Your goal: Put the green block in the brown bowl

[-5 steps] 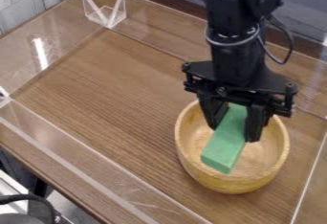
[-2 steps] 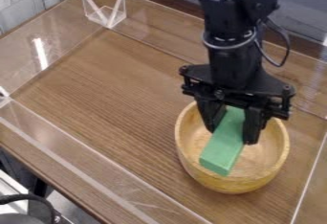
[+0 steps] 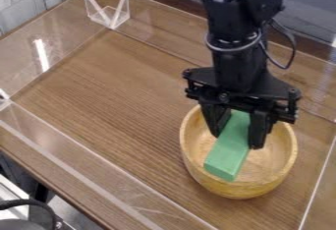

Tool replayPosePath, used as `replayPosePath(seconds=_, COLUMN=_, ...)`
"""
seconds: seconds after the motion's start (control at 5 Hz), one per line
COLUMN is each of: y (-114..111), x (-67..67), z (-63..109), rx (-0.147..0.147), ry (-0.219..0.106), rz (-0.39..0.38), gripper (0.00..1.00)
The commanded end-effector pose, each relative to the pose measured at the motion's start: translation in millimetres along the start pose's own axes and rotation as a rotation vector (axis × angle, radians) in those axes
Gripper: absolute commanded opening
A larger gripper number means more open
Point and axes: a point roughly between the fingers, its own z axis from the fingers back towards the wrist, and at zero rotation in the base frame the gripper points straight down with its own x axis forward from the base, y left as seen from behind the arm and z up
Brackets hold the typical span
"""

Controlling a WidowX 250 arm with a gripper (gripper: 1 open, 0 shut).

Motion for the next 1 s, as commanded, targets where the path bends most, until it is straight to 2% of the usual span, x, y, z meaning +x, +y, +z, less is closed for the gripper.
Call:
replayPosePath(seconds=0.0, y=-0.8, x=4.3, z=6.5, rx=-0.013, ry=-0.026, rz=0.006, gripper=0.00)
replayPosePath(seconds=0.8, y=-0.1, x=3.3, z=9.1, rx=-0.022, ry=-0.027, rz=0.018, gripper=0.00)
